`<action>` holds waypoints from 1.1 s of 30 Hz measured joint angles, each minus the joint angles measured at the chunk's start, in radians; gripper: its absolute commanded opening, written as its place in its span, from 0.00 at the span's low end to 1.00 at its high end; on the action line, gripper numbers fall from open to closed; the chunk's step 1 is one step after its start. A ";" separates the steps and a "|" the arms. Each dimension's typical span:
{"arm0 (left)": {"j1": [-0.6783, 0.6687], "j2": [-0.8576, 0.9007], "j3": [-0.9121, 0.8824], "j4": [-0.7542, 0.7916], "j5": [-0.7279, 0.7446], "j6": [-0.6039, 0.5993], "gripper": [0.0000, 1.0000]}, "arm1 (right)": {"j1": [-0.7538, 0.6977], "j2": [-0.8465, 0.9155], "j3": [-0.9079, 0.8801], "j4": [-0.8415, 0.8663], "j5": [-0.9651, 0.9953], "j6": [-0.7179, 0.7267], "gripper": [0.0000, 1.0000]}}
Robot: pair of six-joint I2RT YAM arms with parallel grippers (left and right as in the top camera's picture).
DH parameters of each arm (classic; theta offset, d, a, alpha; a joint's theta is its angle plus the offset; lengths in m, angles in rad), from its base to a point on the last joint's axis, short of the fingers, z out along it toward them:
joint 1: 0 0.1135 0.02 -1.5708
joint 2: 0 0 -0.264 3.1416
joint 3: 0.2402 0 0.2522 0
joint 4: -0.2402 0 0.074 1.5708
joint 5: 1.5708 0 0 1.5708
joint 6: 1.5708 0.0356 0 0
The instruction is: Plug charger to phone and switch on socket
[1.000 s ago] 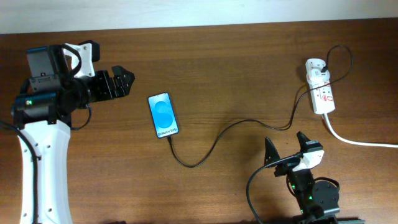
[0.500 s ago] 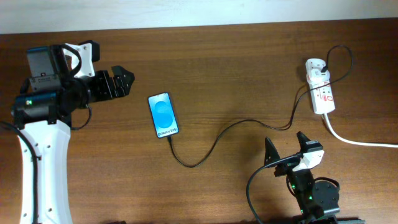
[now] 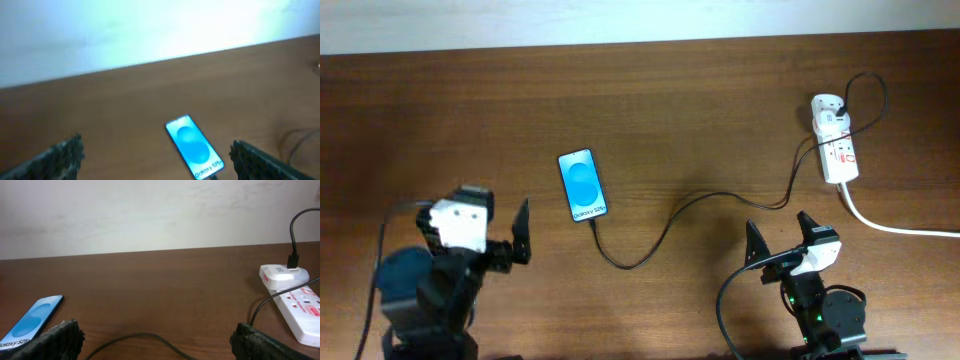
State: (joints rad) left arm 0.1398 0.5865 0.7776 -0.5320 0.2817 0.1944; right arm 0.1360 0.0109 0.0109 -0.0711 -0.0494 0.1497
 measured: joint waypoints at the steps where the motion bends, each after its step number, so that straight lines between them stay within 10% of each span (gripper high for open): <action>1: -0.001 -0.052 -0.064 0.074 -0.002 0.024 0.99 | 0.000 0.000 0.000 0.000 0.000 0.001 0.98; 9: -0.088 -0.367 -0.551 0.478 -0.003 0.257 0.99 | 0.000 0.000 0.000 0.000 0.000 0.000 0.98; 33: -0.114 -0.571 -0.760 0.471 -0.010 0.337 0.99 | 0.000 0.000 0.000 0.000 0.000 0.001 0.98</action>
State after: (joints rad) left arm 0.0261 0.0154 0.0177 -0.0608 0.2718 0.5312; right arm 0.1360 0.0109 0.0109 -0.0711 -0.0494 0.1509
